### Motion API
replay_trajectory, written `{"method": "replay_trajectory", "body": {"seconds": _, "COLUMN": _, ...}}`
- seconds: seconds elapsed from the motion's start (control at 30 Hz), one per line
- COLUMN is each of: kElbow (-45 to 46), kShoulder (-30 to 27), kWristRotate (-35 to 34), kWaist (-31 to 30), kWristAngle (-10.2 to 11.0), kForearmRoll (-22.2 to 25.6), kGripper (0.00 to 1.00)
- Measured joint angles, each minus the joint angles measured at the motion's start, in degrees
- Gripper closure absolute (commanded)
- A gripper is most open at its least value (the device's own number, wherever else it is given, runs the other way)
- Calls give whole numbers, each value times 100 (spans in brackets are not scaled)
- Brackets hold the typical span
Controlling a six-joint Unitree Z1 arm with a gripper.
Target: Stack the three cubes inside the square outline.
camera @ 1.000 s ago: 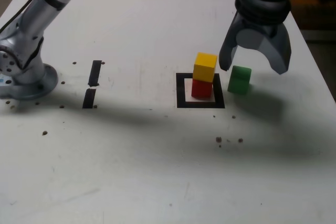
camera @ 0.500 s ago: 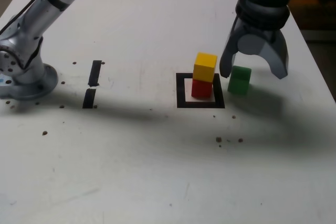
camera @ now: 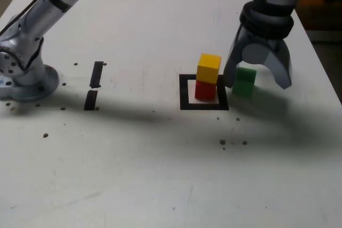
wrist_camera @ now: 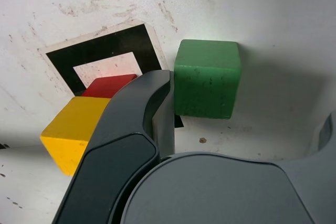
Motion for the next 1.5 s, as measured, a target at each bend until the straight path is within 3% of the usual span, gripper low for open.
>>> {"method": "replay_trajectory", "body": {"seconds": 0.23, "kElbow": 121, "kShoulder": -1, "kWristRotate": 0, "kWaist": 3, "kWristAngle": -103, "kForearmRoll": -311, "kGripper": 7}}
{"method": "replay_trajectory", "body": {"seconds": 0.43, "kElbow": 210, "kShoulder": -1, "kWristRotate": 12, "kWaist": 3, "kWristAngle": -200, "kForearmRoll": -465, "kGripper": 14}}
{"method": "replay_trajectory", "body": {"seconds": 0.53, "kElbow": 283, "kShoulder": -1, "kWristRotate": 40, "kWaist": 3, "kWristAngle": -261, "kForearmRoll": -559, "kGripper": 23}}
{"method": "replay_trajectory", "body": {"seconds": 0.8, "kElbow": 516, "kShoulder": -3, "kWristRotate": 37, "kWaist": 3, "kWristAngle": -450, "kForearmRoll": -1068, "kGripper": 58}}
{"method": "replay_trajectory", "body": {"seconds": 0.9, "kElbow": 568, "kShoulder": -7, "kWristRotate": 17, "kWaist": 3, "kWristAngle": -458, "kForearmRoll": -1189, "kGripper": 66}}
{"method": "replay_trajectory", "body": {"seconds": 1.27, "kElbow": 666, "kShoulder": -124, "kWristRotate": 16, "kWaist": 2, "kWristAngle": -246, "kForearmRoll": -1288, "kGripper": 67}}
{"method": "replay_trajectory", "body": {"seconds": 1.5, "kElbow": 731, "kShoulder": -149, "kWristRotate": 40, "kWaist": 1, "kWristAngle": -151, "kForearmRoll": -1303, "kGripper": 76}}
